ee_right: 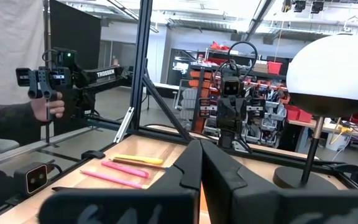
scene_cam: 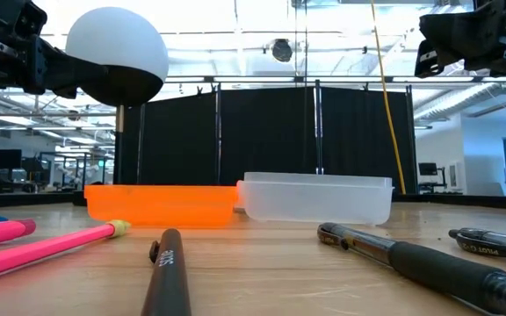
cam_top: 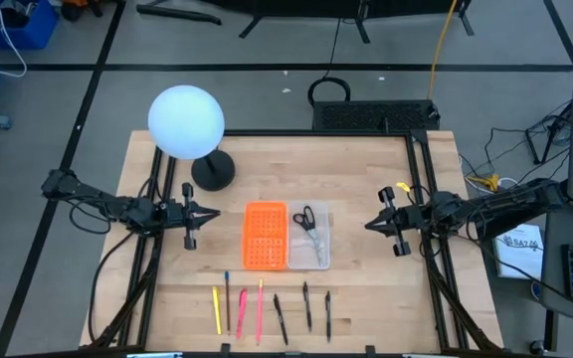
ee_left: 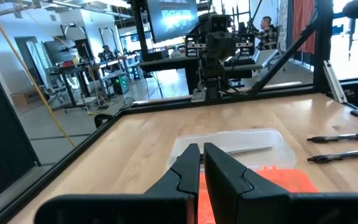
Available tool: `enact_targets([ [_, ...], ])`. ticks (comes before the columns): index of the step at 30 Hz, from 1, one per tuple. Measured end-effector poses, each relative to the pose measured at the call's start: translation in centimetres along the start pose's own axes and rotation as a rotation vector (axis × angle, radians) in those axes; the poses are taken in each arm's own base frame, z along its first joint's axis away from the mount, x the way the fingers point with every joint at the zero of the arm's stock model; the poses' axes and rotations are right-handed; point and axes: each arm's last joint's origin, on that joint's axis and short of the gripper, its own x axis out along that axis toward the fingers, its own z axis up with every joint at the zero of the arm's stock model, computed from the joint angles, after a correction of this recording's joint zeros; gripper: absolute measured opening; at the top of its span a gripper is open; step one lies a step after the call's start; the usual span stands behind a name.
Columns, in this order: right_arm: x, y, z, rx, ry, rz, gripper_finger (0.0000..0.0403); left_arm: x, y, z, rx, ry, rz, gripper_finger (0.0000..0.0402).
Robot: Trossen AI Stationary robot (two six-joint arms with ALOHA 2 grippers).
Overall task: Pick & place school supplies into a supply box
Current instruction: Put the brown pencil with the blue tip into the orange and white supply box
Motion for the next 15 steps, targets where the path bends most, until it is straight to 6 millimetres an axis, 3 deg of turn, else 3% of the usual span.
enact_targets([
  [5,0.0,0.0,-0.01,0.0,0.001,0.0,0.0,0.0,0.02,0.15,-0.065,-0.014,0.0,0.0031],
  [15,0.0,0.0,-0.02,-0.036,0.001,-0.001,0.0,-0.02,0.08,0.63,-0.457,-0.061,-0.012,0.0031],
])
